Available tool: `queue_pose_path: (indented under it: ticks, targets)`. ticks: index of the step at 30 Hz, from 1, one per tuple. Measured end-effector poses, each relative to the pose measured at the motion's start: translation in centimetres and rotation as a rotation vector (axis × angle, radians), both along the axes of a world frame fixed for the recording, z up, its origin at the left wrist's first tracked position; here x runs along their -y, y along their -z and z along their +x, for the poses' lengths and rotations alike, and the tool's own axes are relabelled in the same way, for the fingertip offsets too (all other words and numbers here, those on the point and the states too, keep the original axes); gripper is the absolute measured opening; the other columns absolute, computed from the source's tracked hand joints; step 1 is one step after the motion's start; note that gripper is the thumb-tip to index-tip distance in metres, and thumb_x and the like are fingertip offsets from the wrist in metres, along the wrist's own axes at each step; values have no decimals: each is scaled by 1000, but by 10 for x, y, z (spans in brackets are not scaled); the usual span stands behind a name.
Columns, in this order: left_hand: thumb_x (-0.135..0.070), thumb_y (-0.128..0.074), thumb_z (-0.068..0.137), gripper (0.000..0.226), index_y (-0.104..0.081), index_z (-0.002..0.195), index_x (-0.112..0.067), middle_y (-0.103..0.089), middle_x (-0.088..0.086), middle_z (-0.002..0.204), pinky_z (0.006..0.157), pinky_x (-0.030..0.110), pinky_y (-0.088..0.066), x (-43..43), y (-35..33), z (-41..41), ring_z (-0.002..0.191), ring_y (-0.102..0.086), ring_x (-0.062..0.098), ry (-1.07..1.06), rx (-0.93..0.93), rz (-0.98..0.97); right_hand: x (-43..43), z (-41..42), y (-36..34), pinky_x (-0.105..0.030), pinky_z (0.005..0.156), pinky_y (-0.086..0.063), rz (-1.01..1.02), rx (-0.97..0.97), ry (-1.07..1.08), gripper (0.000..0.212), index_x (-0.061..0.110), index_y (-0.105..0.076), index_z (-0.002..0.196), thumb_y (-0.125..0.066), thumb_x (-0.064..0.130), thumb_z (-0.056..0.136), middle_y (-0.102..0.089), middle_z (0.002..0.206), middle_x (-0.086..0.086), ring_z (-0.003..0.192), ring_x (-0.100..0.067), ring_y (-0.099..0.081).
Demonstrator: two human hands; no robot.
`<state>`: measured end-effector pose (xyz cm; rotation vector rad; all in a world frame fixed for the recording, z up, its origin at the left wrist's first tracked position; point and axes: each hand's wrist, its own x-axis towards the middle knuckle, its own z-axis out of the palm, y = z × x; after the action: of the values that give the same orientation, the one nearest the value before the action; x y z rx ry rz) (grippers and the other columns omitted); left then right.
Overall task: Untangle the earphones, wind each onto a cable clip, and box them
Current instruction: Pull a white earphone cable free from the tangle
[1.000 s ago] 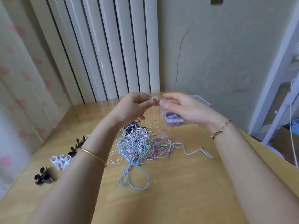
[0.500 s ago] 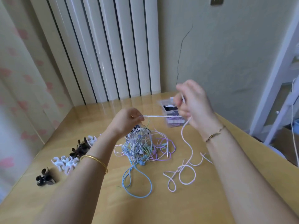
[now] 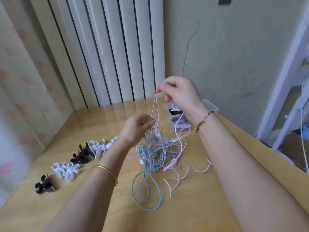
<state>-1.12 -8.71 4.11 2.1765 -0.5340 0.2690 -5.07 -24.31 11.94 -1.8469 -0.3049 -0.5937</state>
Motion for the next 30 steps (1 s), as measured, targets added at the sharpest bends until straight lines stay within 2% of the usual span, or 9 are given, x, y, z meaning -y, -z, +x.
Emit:
queue_pose_path:
  ticks: [4,6,10,15,18,21,24,26,30]
  targets:
    - [-11,-56,94,14,-70,98,-8,-62,9,77,68,22,-47,-11,2,3,66,-53,12,58,-234,-296,8,5,3,-12,60,-40,227,54,54,25,17,-64,68,-56,13,92,-61,67,3,61,-2,-52]
    - [-9,-52,97,18,-69,93,-7,-61,7,74,62,18,-48,-14,8,2,59,-51,10,61,-339,-370,10,4,5,-10,60,-40,293,6,30,28,17,-61,67,-54,13,93,-63,70,4,63,-2,-52]
    - [-9,-44,100,27,-62,79,-9,-55,2,65,41,9,-34,-9,14,0,35,-40,-1,-107,-369,-423,7,-3,2,-22,61,-46,417,-81,-131,27,12,-55,71,-49,16,97,-66,75,-4,58,-12,-60]
    - [-9,-48,94,21,-65,83,-6,-51,4,58,34,13,-27,-6,13,5,29,-35,1,-241,-320,-327,6,-8,-7,-24,59,-46,445,-76,-179,27,12,-53,73,-46,18,99,-69,77,-5,52,-12,-59]
    - [-12,-51,92,17,-67,88,-11,-54,2,62,44,18,-34,-2,8,5,45,-44,6,-251,-302,-281,5,-11,-7,-23,56,-45,403,-77,-185,28,13,-54,73,-46,20,99,-71,82,-6,52,-12,-59]
    - [-5,-49,87,25,-59,107,-17,-57,-5,85,54,19,-44,2,-3,-8,67,-52,8,-216,-221,-373,5,-11,-6,-23,53,-45,413,-103,-182,27,13,-54,74,-47,20,99,-71,81,-9,50,-13,-59]
    - [-13,-55,72,33,-63,103,-21,-60,-8,88,60,11,-45,1,-13,-22,71,-57,0,28,-232,-458,5,-10,-5,-23,51,-46,415,-125,-178,25,13,-55,76,-47,20,99,-72,79,-10,50,-14,-60]
    - [-19,-60,68,32,-67,99,-27,-66,-8,87,70,18,-47,3,-13,-26,78,-59,4,160,-259,-337,3,-10,-5,-22,50,-47,416,-130,-188,24,12,-54,77,-47,21,99,-71,80,-12,50,-14,-60]
    - [-12,-69,84,20,-70,94,-29,-58,-7,99,81,31,-54,5,-3,-18,99,-56,18,86,-36,-131,3,-10,-5,-22,48,-46,450,-120,-193,25,11,-54,77,-47,20,99,-70,79,-13,49,-13,-59]
